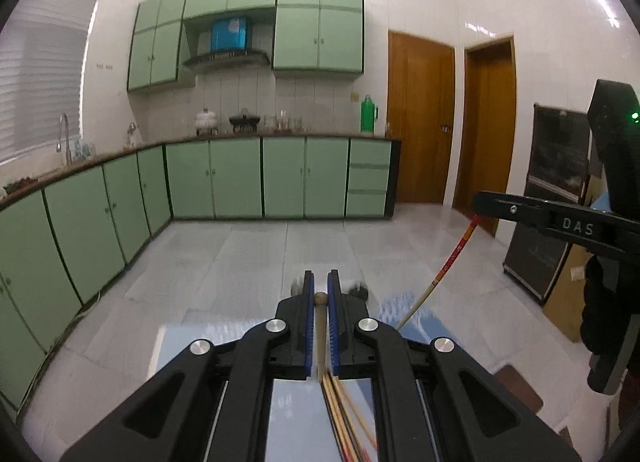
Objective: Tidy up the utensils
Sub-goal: 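Lift both chopsticks, insert them upright into the white holder and open both grippers, then withdraw both open grippers back toward the remaining chopsticks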
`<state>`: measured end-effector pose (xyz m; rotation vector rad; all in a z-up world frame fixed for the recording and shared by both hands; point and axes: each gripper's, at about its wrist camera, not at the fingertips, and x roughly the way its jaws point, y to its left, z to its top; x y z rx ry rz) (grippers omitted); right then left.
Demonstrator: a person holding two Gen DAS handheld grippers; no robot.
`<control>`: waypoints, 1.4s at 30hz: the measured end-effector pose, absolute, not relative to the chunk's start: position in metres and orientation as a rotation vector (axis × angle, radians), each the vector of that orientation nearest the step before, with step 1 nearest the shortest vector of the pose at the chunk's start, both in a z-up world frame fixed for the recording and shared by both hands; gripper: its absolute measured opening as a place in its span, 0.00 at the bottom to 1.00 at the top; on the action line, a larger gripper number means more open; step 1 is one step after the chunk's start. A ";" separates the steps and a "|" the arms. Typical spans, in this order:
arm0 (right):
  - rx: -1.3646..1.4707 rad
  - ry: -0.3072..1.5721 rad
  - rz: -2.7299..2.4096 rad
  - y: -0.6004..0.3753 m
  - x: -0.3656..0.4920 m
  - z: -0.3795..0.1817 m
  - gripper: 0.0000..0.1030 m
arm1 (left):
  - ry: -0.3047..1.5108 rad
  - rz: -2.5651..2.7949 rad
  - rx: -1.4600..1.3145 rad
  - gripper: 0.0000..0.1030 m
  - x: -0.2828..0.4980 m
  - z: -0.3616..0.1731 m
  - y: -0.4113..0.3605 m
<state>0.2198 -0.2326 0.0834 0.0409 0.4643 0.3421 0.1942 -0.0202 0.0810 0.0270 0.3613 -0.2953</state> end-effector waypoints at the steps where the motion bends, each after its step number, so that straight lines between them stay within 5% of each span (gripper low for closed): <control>1: 0.038 0.451 0.337 -0.233 0.223 0.089 0.05 | 0.341 -0.295 0.023 0.06 0.196 0.088 -0.021; 10: 0.004 0.401 0.288 -0.227 0.280 0.110 0.05 | 0.231 -0.279 -0.008 0.06 0.248 0.119 -0.031; 25: 0.020 0.563 0.306 -0.212 0.348 0.031 0.08 | 0.420 -0.287 -0.020 0.07 0.332 0.040 -0.044; 27: 0.024 0.571 0.303 -0.214 0.346 0.027 0.12 | 0.427 -0.287 -0.024 0.08 0.328 0.039 -0.041; 37: 0.049 0.511 0.217 -0.244 0.291 0.036 0.51 | 0.411 -0.236 -0.060 0.48 0.275 0.045 -0.009; 42: 0.033 0.520 0.218 -0.251 0.243 0.009 0.67 | 0.476 -0.221 -0.053 0.55 0.234 0.012 0.002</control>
